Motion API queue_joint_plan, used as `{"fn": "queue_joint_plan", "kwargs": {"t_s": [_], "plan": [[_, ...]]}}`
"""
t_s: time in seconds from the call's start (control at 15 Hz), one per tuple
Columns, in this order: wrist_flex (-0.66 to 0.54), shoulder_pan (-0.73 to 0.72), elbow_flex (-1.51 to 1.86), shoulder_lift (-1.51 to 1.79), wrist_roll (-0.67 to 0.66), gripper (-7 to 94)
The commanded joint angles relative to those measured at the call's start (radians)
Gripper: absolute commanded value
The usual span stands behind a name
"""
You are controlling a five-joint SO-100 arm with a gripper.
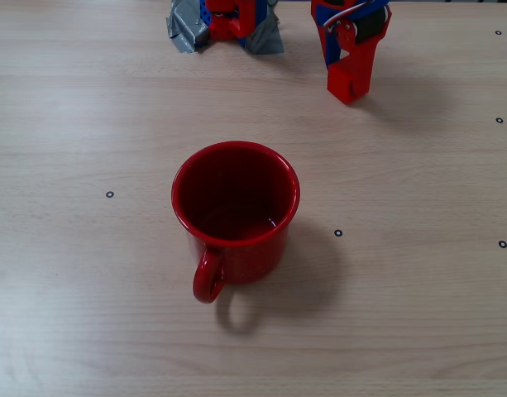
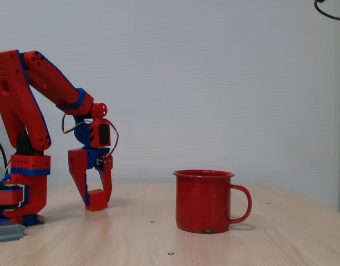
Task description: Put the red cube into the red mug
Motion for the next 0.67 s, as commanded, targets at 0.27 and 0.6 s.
{"fn": "queue_joint_plan", "kwargs": {"t_s": [0.27,0.6], "plan": [[0.29,0.107,-0.196,0.176,-0.064,0],[0.66,0.359,-0.635,0.209,-0.232,0]]}}
